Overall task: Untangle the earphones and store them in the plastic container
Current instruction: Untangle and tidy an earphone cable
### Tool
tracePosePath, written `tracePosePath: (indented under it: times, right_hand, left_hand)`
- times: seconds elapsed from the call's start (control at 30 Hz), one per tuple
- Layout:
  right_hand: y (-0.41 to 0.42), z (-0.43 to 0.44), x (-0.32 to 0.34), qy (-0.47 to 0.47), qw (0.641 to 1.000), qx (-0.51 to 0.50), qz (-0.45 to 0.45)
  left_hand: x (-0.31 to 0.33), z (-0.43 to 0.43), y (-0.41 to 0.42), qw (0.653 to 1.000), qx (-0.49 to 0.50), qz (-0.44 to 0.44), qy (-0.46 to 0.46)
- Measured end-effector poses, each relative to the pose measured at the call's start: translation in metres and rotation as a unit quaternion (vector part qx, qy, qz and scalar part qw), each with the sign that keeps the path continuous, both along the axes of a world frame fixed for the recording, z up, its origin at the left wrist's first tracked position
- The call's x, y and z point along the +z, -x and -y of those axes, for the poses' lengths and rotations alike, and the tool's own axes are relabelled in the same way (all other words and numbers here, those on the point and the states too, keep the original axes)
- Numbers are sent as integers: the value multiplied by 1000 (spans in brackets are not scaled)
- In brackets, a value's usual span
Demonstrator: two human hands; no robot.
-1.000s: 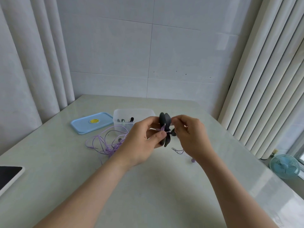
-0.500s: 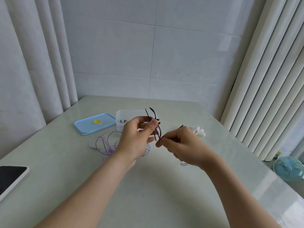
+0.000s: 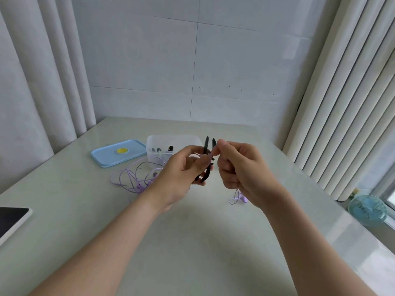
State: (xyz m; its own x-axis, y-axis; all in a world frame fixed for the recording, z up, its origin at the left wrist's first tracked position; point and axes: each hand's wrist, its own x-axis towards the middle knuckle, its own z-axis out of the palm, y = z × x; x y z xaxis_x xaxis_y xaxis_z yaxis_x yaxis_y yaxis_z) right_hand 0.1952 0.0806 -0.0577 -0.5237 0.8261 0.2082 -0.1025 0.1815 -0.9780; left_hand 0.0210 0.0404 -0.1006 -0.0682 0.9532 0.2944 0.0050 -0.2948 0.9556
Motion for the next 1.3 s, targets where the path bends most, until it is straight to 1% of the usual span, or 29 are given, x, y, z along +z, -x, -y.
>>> tracePosePath:
  times: [0.1, 0.2, 0.3, 0.43, 0.5, 0.57, 0.63, 0.73, 0.83, 0.87, 0.93, 1.0, 1.07, 1.13, 1.23, 1.3]
  right_hand:
    - [-2, -4, 0, 16, 999, -18, -30]
    - [-4, -10, -1, 4, 997, -60, -38]
    - [-5, -18, -5, -19, 992, -119, -30]
    - [-4, -27, -15, -124, 967, -201, 94]
    - [-6, -32, -20, -141, 955, -227, 125]
    - [-8, -38, -23, -157, 941, -255, 160]
    - [-8, -41, -25, -184, 920, -275, 210]
    - [-4, -38, -29, -237, 883, -267, 304]
    - [1, -29, -30, -282, 860, -222, 362]
    - [2, -27, -31, -292, 860, -200, 367]
    - [3, -24, -30, -287, 873, -141, 368]
    - [4, -18, -28, -257, 892, -73, 365]
    - [6, -11, -24, -225, 908, -19, 352]
    - [7, -5, -19, -194, 931, 0, 310]
    - [4, 1, -9, -132, 968, 6, 212]
    - [2, 5, -3, -109, 982, 3, 152]
  left_hand:
    - [-1, 2, -1, 999, -34, -7, 17]
    - [-2, 3, -2, 999, -45, -18, 24]
    - [-1, 4, -3, 997, -48, -62, 27]
    - [-1, 7, -4, 994, -63, -92, 14]
    - [0, 7, -5, 993, -60, -97, 8]
    - [1, 5, -5, 996, -33, -78, -6]
    - [3, 4, -5, 999, -5, -35, -8]
    - [4, 3, -5, 1000, 5, 14, -8]
    - [6, 2, -2, 998, 34, 47, -18]
    - [7, 2, -1, 997, 45, 57, -17]
    - [8, 2, 4, 996, 75, 50, -9]
    - [7, 1, 8, 994, 99, 41, 6]
    - [7, 1, 9, 991, 111, 70, 18]
    - [6, 0, 11, 989, 132, 69, 14]
    - [2, -1, 16, 989, 146, -8, 12]
    - [0, -2, 17, 992, 110, -58, 26]
